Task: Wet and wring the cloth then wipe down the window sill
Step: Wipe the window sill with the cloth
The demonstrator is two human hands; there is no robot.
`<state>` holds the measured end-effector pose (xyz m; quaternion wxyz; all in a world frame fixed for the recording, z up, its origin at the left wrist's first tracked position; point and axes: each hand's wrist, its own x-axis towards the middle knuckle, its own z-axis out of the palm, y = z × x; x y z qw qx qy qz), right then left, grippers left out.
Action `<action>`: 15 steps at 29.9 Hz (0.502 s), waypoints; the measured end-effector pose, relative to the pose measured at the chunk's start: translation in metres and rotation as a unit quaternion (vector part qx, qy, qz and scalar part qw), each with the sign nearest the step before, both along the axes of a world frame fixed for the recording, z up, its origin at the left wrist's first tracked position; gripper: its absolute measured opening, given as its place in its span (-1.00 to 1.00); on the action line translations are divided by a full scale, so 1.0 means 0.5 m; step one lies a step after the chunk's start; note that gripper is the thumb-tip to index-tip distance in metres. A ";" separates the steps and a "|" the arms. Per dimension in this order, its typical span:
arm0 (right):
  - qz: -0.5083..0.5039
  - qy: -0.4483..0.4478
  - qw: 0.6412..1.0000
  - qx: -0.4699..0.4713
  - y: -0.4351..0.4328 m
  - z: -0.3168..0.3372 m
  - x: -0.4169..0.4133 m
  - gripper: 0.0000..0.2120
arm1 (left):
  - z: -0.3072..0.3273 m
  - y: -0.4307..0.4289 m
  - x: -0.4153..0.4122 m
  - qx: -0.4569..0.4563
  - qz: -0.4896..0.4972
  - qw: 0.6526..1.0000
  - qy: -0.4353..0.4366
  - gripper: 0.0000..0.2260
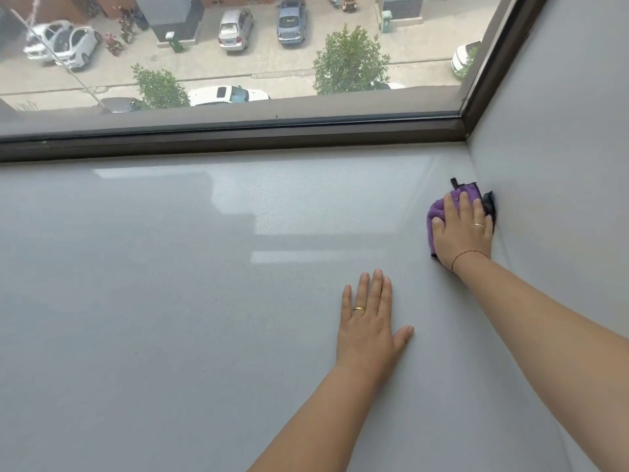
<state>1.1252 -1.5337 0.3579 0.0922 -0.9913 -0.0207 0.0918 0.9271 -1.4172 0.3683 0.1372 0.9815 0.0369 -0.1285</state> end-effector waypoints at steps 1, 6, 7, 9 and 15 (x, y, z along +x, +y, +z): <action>-0.002 0.002 1.000 0.000 -0.007 0.001 -0.023 -0.48 | -0.001 -0.005 -0.014 0.000 -0.004 1.000 0.001 -0.33; -0.007 0.010 1.000 -0.004 -0.049 0.004 -0.149 -0.47 | 0.000 -0.034 -0.090 0.002 -0.031 1.000 0.005 -0.33; -0.010 0.010 1.000 -0.006 -0.059 0.005 -0.176 -0.47 | 0.001 -0.040 -0.108 0.000 -0.038 0.999 0.008 -0.33; -0.016 0.014 1.000 -0.009 -0.076 0.006 -0.230 -0.47 | 0.004 -0.050 -0.145 0.000 -0.052 0.999 0.015 -0.33; -0.002 0.020 0.999 -0.028 -0.120 0.013 -0.367 -0.46 | 0.015 -0.066 -0.236 0.002 -0.077 0.997 0.024 -0.33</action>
